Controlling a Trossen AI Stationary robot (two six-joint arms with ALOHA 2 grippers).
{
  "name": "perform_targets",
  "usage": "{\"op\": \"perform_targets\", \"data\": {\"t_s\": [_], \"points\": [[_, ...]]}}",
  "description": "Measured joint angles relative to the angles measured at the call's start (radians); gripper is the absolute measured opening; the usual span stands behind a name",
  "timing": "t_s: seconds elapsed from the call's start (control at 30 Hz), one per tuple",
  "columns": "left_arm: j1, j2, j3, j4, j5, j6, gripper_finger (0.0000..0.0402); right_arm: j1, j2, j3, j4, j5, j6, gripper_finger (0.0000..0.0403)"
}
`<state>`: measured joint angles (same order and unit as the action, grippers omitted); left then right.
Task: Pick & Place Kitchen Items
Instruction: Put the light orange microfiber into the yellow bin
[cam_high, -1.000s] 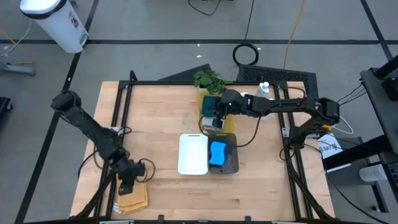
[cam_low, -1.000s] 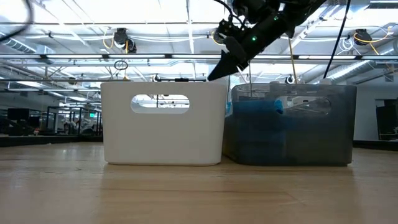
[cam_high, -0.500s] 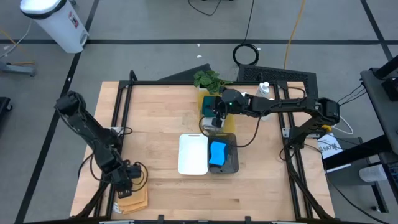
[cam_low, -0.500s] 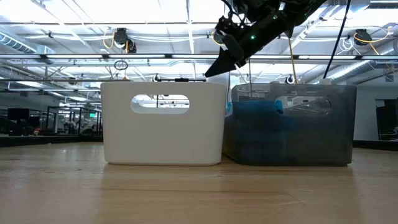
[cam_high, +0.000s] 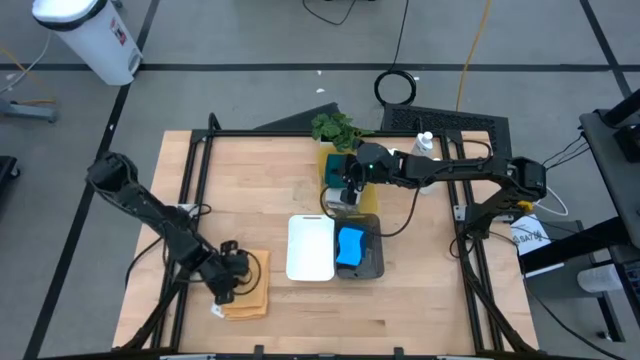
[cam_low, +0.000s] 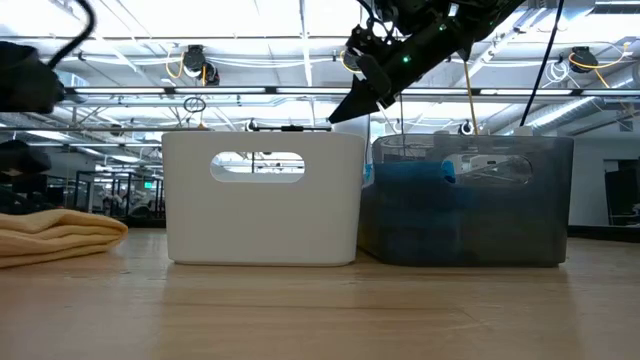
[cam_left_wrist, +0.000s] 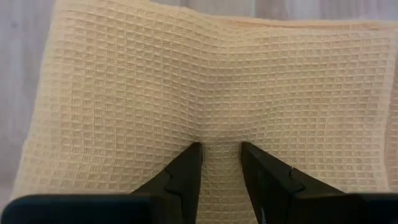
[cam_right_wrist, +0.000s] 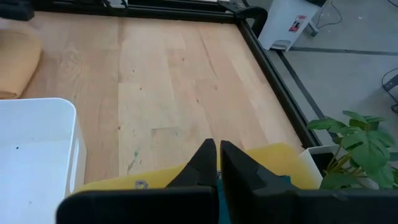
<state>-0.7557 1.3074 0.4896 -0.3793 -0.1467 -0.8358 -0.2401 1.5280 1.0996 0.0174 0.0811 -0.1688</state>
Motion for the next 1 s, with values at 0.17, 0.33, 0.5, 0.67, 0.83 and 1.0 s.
{"op": "perform_targets", "data": {"t_s": [0.17,0.33,0.5,0.67,0.83,1.0], "points": [[0.094,-0.031,0.059,-0.059,0.111,0.105,0.0124,0.0,0.0,0.0,0.001,0.0,0.0,0.0],[0.189,-0.112,0.153,-0.269,0.035,0.118,0.0124,0.0,0.0,0.0,0.001,0.0,0.0,0.0],[0.292,-0.207,0.156,-0.382,-0.042,0.078,0.0125,0.0,0.0,0.0,0.001,0.0,0.038,0.0],[0.466,-0.216,0.085,-0.37,0.122,0.086,0.0154,0.0,0.0,0.0,0.001,-0.003,0.052,0.0],[0.601,-0.201,0.004,-0.313,0.31,0.145,0.0232,0.0,0.0,0.0,0.001,-0.003,0.052,0.0],[0.658,-0.199,-0.005,-0.294,0.496,0.26,0.0296,0.0,0.0,0.0,0.001,-0.003,0.052,0.0]]}}
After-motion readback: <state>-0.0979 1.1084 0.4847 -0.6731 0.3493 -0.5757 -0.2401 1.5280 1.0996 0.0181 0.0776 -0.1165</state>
